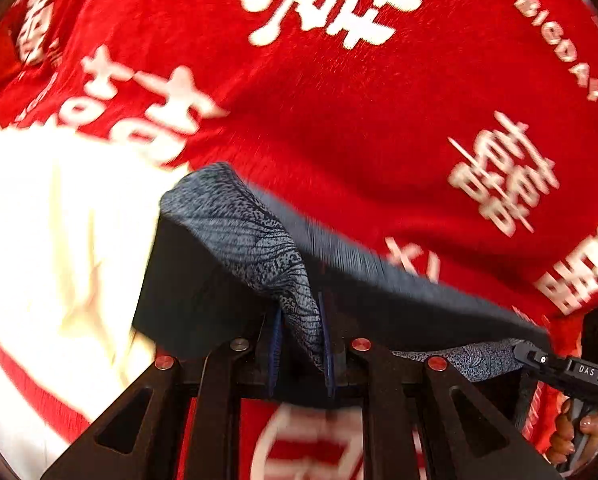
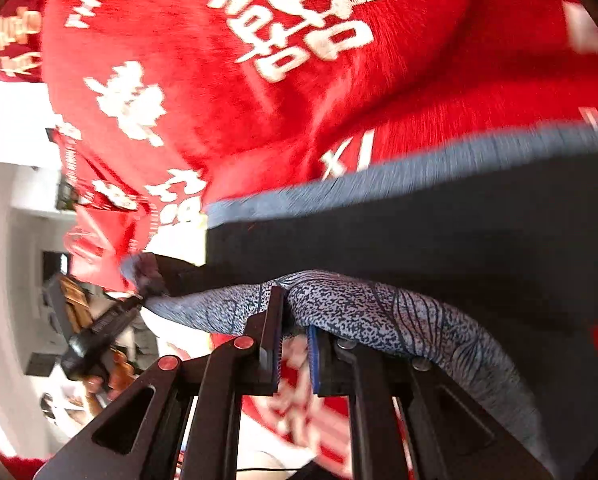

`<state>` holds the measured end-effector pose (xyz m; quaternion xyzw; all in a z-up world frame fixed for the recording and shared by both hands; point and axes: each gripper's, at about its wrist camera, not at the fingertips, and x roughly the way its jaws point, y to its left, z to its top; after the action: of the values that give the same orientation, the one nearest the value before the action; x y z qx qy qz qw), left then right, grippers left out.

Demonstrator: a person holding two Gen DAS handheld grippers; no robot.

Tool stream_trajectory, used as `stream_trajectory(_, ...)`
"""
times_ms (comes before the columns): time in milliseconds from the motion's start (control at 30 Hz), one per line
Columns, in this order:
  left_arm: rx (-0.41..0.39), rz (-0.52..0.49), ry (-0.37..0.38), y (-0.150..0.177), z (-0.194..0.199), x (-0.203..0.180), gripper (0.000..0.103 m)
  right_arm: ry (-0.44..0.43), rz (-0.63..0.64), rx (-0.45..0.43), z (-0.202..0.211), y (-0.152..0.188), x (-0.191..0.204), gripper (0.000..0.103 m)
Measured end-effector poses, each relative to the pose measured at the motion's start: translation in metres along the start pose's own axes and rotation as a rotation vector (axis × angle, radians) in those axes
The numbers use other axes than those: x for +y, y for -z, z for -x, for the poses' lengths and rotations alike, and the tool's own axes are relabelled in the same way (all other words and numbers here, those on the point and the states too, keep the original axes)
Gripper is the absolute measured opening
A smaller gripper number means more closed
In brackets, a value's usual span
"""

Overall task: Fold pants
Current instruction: 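Lift the waistband and fold it over toward the pant legs with both grippers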

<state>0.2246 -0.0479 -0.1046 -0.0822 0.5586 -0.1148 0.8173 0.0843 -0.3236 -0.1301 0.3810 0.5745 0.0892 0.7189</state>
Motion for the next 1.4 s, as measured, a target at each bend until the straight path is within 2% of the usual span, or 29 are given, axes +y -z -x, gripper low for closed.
stream_trajectory(100,-0.008,-0.037,-0.064,-0.032,-0.052,-0.022,0.019,0.082,0.041,0.052,-0.037,-0.041,-0.012,0.012)
stream_trajectory(200,0.008,-0.050,-0.157,-0.038,-0.084,-0.032,0.032,0.132,0.029,0.115,-0.072,-0.062,-0.038,0.013)
stream_trajectory(333,0.009,-0.055,-0.199,-0.030,-0.078,-0.026,0.036,0.083,0.002,0.154,-0.084,-0.071,-0.052,0.013)
stream_trajectory(367,0.006,-0.064,-0.210,-0.030,-0.072,-0.028,0.054,0.071,0.001,0.165,-0.081,-0.072,-0.051,0.014)
stream_trajectory(400,-0.010,-0.075,-0.233,-0.026,-0.064,-0.023,0.066,0.069,0.003,0.174,-0.077,-0.073,-0.049,0.018)
stream_trajectory(433,-0.041,-0.092,-0.262,-0.021,-0.054,-0.022,0.079,0.071,0.009,0.178,-0.074,-0.077,-0.046,0.034)
stream_trajectory(467,-0.067,-0.111,-0.278,-0.021,-0.046,-0.025,0.079,0.074,0.027,0.173,-0.067,-0.078,-0.041,0.046)
stream_trajectory(500,-0.071,-0.132,-0.280,-0.020,-0.041,-0.029,0.079,0.065,0.039,0.165,-0.062,-0.079,-0.037,0.068)
stream_trajectory(533,-0.057,-0.146,-0.273,-0.017,-0.038,-0.032,0.079,0.059,0.058,0.139,-0.051,-0.079,-0.031,0.075)
stream_trajectory(667,0.048,-0.220,-0.277,0.012,-0.063,-0.053,0.079,0.086,0.106,0.086,-0.016,-0.071,-0.016,0.075)
stream_trajectory(767,0.111,-0.256,-0.275,0.037,-0.099,-0.073,0.079,0.059,0.109,0.137,-0.013,-0.049,-0.020,0.075)
stream_trajectory(833,0.125,-0.294,-0.339,0.050,-0.119,-0.083,0.079,0.136,0.148,0.184,-0.027,-0.034,-0.032,0.074)
stream_trajectory(867,0.116,-0.320,-0.373,0.053,-0.124,-0.088,0.079,0.184,0.159,0.197,-0.033,-0.030,-0.040,0.072)
stream_trajectory(900,0.115,-0.344,-0.400,0.055,-0.126,-0.093,0.079,0.207,0.147,0.198,-0.036,-0.027,-0.054,0.059)
stream_trajectory(933,0.126,-0.361,-0.404,0.056,-0.124,-0.098,0.079,0.188,0.128,0.178,-0.031,-0.027,-0.061,0.053)
stream_trajectory(1000,0.146,-0.390,-0.342,0.058,-0.112,-0.112,0.079,0.148,0.077,0.126,-0.010,-0.025,-0.069,0.053)
stream_trajectory(1067,0.135,-0.460,-0.306,0.068,-0.095,-0.138,0.079,0.186,0.073,0.058,0.022,-0.011,-0.074,0.059)
stream_trajectory(1167,0.151,-0.551,-0.198,0.097,-0.081,-0.186,0.079,0.235,0.039,0.021,0.056,0.020,-0.088,0.060)
stream_trajectory(1233,0.195,-0.595,-0.120,0.124,-0.083,-0.218,0.079,0.259,-0.034,0.005,0.084,0.052,-0.106,0.060)
stream_trajectory(1333,0.236,-0.670,-0.058,0.165,-0.087,-0.257,0.079,0.300,-0.175,-0.038,0.128,0.109,-0.135,0.060)
stream_trajectory(1400,0.233,-0.716,-0.038,0.186,-0.089,-0.272,0.079,0.330,-0.261,-0.075,0.151,0.152,-0.149,0.060)
